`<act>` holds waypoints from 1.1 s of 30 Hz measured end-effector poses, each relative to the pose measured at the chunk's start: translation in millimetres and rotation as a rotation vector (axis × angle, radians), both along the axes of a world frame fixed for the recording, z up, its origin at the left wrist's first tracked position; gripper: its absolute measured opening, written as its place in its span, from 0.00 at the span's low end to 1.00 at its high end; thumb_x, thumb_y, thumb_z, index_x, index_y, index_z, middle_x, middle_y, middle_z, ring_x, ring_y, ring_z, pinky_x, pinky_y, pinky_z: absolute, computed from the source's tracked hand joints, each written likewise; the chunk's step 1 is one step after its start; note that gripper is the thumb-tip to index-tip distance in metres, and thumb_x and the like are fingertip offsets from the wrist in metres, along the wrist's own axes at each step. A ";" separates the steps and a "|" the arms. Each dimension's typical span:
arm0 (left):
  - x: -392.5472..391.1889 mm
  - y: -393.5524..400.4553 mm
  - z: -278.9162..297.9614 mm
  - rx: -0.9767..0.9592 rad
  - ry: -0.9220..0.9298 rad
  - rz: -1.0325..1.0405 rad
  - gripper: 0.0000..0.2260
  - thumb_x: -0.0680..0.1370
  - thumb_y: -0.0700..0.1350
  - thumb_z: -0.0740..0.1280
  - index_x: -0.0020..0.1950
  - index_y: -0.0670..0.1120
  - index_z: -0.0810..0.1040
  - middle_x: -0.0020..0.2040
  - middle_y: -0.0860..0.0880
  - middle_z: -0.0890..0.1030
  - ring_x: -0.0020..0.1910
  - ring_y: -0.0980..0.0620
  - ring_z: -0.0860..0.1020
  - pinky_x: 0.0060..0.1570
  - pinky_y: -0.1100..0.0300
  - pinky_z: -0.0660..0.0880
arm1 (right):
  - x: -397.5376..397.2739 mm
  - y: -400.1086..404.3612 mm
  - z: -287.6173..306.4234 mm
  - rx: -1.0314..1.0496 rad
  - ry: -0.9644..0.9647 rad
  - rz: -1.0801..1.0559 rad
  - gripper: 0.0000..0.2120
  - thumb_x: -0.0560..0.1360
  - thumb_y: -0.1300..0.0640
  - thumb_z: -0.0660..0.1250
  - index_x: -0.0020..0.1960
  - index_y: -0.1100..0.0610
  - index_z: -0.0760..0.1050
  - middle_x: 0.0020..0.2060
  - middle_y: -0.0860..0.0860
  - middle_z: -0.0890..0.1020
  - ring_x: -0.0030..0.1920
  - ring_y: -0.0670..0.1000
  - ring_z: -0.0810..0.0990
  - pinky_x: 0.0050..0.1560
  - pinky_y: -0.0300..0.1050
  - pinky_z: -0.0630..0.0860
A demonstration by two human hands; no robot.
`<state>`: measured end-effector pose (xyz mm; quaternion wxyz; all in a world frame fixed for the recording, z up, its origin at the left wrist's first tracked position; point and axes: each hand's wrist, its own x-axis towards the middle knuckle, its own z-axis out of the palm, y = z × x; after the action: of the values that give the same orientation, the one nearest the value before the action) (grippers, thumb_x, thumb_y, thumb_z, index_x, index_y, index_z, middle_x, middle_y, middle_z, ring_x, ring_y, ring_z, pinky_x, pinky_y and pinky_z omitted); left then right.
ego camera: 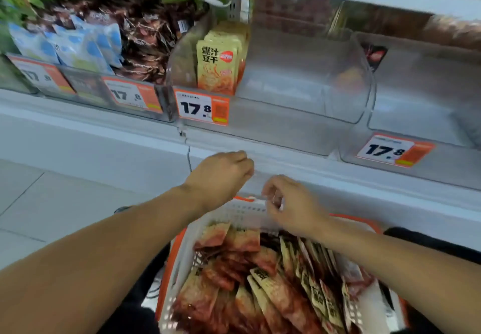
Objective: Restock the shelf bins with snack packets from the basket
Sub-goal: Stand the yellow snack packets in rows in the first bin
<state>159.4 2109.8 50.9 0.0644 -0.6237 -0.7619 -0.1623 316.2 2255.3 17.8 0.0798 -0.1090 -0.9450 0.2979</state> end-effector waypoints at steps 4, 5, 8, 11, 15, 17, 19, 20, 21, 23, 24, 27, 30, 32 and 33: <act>46.4 -3.5 -61.7 -0.366 -0.246 0.289 0.10 0.82 0.48 0.61 0.61 0.48 0.75 0.61 0.48 0.76 0.58 0.44 0.77 0.54 0.51 0.74 | 21.5 12.3 -58.3 0.041 -0.368 -0.059 0.07 0.76 0.58 0.65 0.41 0.49 0.70 0.39 0.47 0.75 0.41 0.51 0.75 0.42 0.46 0.72; 59.1 -8.5 -80.6 -0.403 -0.272 0.325 0.12 0.82 0.51 0.60 0.63 0.49 0.74 0.63 0.49 0.75 0.61 0.45 0.76 0.58 0.52 0.72 | 27.9 13.1 -68.5 0.038 -0.404 -0.075 0.10 0.74 0.58 0.65 0.38 0.46 0.68 0.38 0.46 0.74 0.41 0.52 0.76 0.42 0.47 0.73; 88.2 -29.1 -135.4 -0.541 -0.373 0.302 0.17 0.83 0.52 0.57 0.71 0.51 0.70 0.72 0.50 0.70 0.72 0.46 0.67 0.71 0.49 0.62 | 45.5 9.4 -92.0 0.029 -0.556 -0.037 0.04 0.74 0.54 0.66 0.41 0.47 0.72 0.41 0.47 0.77 0.45 0.53 0.77 0.45 0.49 0.75; 93.3 -39.9 -160.2 -0.643 -0.387 0.276 0.19 0.84 0.51 0.56 0.75 0.54 0.66 0.75 0.52 0.67 0.77 0.47 0.57 0.75 0.49 0.55 | 45.1 -2.5 -107.2 0.010 -0.613 -0.013 0.14 0.78 0.49 0.65 0.60 0.55 0.76 0.57 0.53 0.81 0.57 0.56 0.79 0.55 0.50 0.76; 88.5 -39.5 -164.1 -0.627 -0.348 0.245 0.17 0.84 0.48 0.57 0.73 0.56 0.70 0.72 0.55 0.70 0.76 0.47 0.59 0.73 0.49 0.55 | 26.0 -19.8 -112.7 -0.139 -0.618 -0.225 0.16 0.78 0.49 0.66 0.61 0.58 0.74 0.57 0.56 0.81 0.58 0.58 0.78 0.55 0.49 0.75; 86.8 -38.8 -165.7 -0.612 -0.396 0.259 0.17 0.83 0.48 0.59 0.71 0.57 0.73 0.72 0.56 0.71 0.76 0.48 0.59 0.73 0.50 0.55 | 20.1 -25.2 -117.2 -0.193 -0.645 -0.306 0.19 0.77 0.47 0.69 0.60 0.58 0.73 0.56 0.57 0.80 0.57 0.59 0.78 0.53 0.48 0.74; 86.5 -38.5 -168.0 -0.601 -0.445 0.285 0.15 0.83 0.48 0.60 0.69 0.57 0.76 0.71 0.56 0.72 0.76 0.48 0.58 0.73 0.50 0.54 | 17.0 -30.4 -120.3 -0.215 -0.653 -0.348 0.19 0.75 0.47 0.72 0.57 0.57 0.72 0.56 0.56 0.80 0.58 0.58 0.78 0.50 0.46 0.72; 86.9 -38.4 -169.0 -0.589 -0.461 0.294 0.14 0.82 0.48 0.60 0.67 0.57 0.77 0.70 0.56 0.73 0.76 0.48 0.58 0.73 0.50 0.54 | 15.5 -31.8 -123.5 -0.236 -0.645 -0.369 0.18 0.74 0.48 0.73 0.55 0.56 0.71 0.56 0.55 0.80 0.58 0.57 0.78 0.49 0.44 0.71; 87.2 -37.9 -169.2 -0.574 -0.473 0.304 0.13 0.82 0.49 0.61 0.65 0.56 0.78 0.68 0.56 0.75 0.75 0.49 0.59 0.72 0.51 0.55 | 14.1 -33.3 -125.8 -0.269 -0.651 -0.404 0.18 0.73 0.50 0.74 0.56 0.55 0.71 0.57 0.54 0.79 0.59 0.56 0.78 0.49 0.42 0.70; 87.0 -35.1 -168.4 -0.509 -0.540 0.353 0.11 0.81 0.50 0.64 0.62 0.54 0.79 0.62 0.55 0.78 0.70 0.50 0.66 0.68 0.53 0.61 | 10.8 -34.0 -124.4 -0.350 -0.675 -0.479 0.24 0.72 0.53 0.76 0.62 0.58 0.70 0.60 0.53 0.78 0.61 0.55 0.77 0.52 0.41 0.71; 86.5 -32.9 -166.7 -0.457 -0.594 0.393 0.10 0.80 0.50 0.65 0.60 0.53 0.79 0.58 0.54 0.79 0.65 0.50 0.71 0.63 0.55 0.65 | 10.4 -33.5 -120.4 -0.396 -0.703 -0.498 0.27 0.70 0.54 0.77 0.64 0.60 0.70 0.60 0.53 0.78 0.61 0.55 0.78 0.55 0.40 0.74; 84.2 -24.6 -159.8 -0.287 -0.715 0.527 0.05 0.78 0.49 0.69 0.49 0.50 0.75 0.45 0.53 0.77 0.48 0.49 0.76 0.44 0.57 0.69 | 13.0 -23.1 -100.4 -0.507 -0.786 -0.450 0.23 0.72 0.59 0.75 0.64 0.63 0.75 0.60 0.57 0.80 0.61 0.57 0.80 0.62 0.48 0.77; 81.5 -16.6 -149.6 -0.211 -0.819 0.658 0.10 0.78 0.50 0.70 0.49 0.48 0.71 0.43 0.51 0.76 0.46 0.48 0.76 0.44 0.57 0.70 | 19.1 -10.3 -83.2 -0.682 -0.735 -0.423 0.15 0.74 0.68 0.72 0.60 0.63 0.78 0.59 0.58 0.81 0.54 0.58 0.83 0.54 0.51 0.82; 78.3 -11.2 -136.4 -0.180 -0.987 0.723 0.13 0.78 0.53 0.71 0.54 0.46 0.72 0.49 0.49 0.79 0.49 0.49 0.78 0.48 0.57 0.73 | 22.6 -4.6 -75.0 -0.831 -0.661 -0.414 0.15 0.74 0.73 0.68 0.57 0.59 0.79 0.58 0.56 0.81 0.52 0.57 0.84 0.46 0.52 0.84; 75.7 -8.5 -128.7 -0.163 -1.117 0.725 0.15 0.78 0.54 0.71 0.55 0.45 0.74 0.50 0.49 0.81 0.49 0.49 0.80 0.49 0.56 0.76 | 24.7 -1.2 -69.3 -0.862 -0.627 -0.390 0.16 0.74 0.74 0.68 0.55 0.56 0.79 0.57 0.54 0.82 0.51 0.57 0.83 0.45 0.51 0.84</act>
<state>235.1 2101.2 -77.9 -0.3366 -0.1536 -0.8518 -0.3708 340.9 2254.2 -51.5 -0.2027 -0.3877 -0.6787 0.5898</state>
